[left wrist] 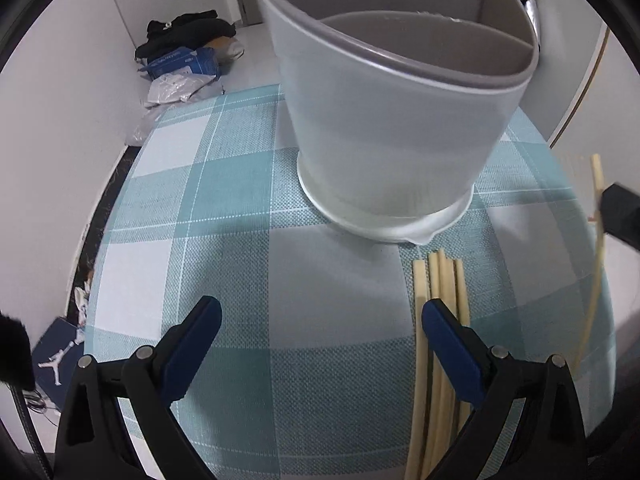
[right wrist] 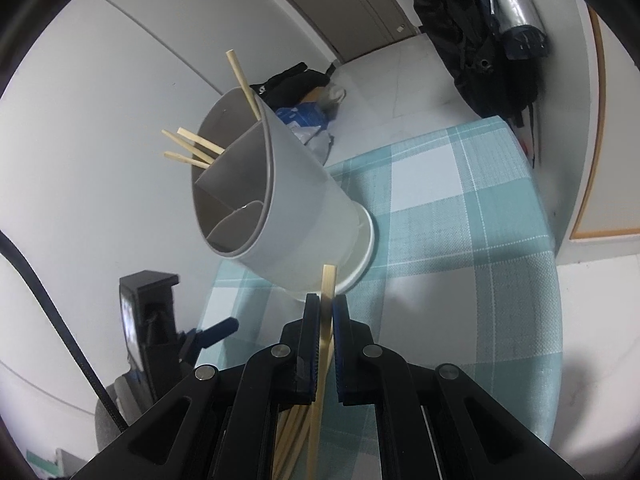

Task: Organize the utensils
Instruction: 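Lift the chopstick with the right gripper while the left gripper grasps another chopstick, then carry both held chopsticks up toward the white utensil holder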

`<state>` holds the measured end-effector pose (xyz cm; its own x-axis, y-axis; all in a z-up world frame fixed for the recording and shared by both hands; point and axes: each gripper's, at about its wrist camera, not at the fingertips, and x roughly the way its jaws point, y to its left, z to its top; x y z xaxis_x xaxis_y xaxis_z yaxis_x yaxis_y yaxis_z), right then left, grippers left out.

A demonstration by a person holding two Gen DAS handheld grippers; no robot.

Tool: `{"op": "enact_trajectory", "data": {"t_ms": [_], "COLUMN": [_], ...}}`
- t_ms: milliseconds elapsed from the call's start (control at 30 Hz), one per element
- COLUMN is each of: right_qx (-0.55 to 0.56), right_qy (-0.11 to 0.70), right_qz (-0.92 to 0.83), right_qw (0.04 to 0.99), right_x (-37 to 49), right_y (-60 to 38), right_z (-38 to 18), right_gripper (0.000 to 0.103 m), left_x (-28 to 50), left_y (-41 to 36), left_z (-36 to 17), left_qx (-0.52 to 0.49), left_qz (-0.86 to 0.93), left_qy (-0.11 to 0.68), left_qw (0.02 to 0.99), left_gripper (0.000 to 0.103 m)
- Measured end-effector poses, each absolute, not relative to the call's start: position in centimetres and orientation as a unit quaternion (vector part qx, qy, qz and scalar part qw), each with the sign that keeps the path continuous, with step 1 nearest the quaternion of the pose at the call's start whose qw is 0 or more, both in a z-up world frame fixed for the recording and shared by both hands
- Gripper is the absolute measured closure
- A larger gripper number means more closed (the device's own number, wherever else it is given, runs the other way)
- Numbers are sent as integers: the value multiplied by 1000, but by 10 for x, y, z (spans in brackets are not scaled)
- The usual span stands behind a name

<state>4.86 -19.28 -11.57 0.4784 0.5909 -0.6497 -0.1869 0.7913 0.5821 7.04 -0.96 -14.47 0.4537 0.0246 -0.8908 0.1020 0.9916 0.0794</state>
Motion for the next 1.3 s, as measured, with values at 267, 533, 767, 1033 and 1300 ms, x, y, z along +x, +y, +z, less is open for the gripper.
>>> {"op": "enact_trajectory", "data": {"t_ms": [267,533,767,1033,1300], "right_qx": [217,220,194,166,131], "right_qy": [446,442,429,410,379], "right_qz": [234,234,234,235,237], "right_qw": [836,838,851,865,885], "right_x": [50,53,52,47,27], "right_y": [-196,-202,-197,-189,-175], "right_z": [-110,-108,-102,-96,-83], "right_gripper": [98,98,98,98,98], "left_x": [76,81,77,61,25], "left_y": [-17,-27,-30,-4,8], "left_z": [-148,-143,-138,-112,-51], "left_qx": [65,34,5,-56,-92], "left_qz": [-25,-80,-111,-101,-109], "left_qy": [530,527,534,495,391], "left_qw": [845,845,838,861,909], "left_gripper": [4,58,100,100,100]}}
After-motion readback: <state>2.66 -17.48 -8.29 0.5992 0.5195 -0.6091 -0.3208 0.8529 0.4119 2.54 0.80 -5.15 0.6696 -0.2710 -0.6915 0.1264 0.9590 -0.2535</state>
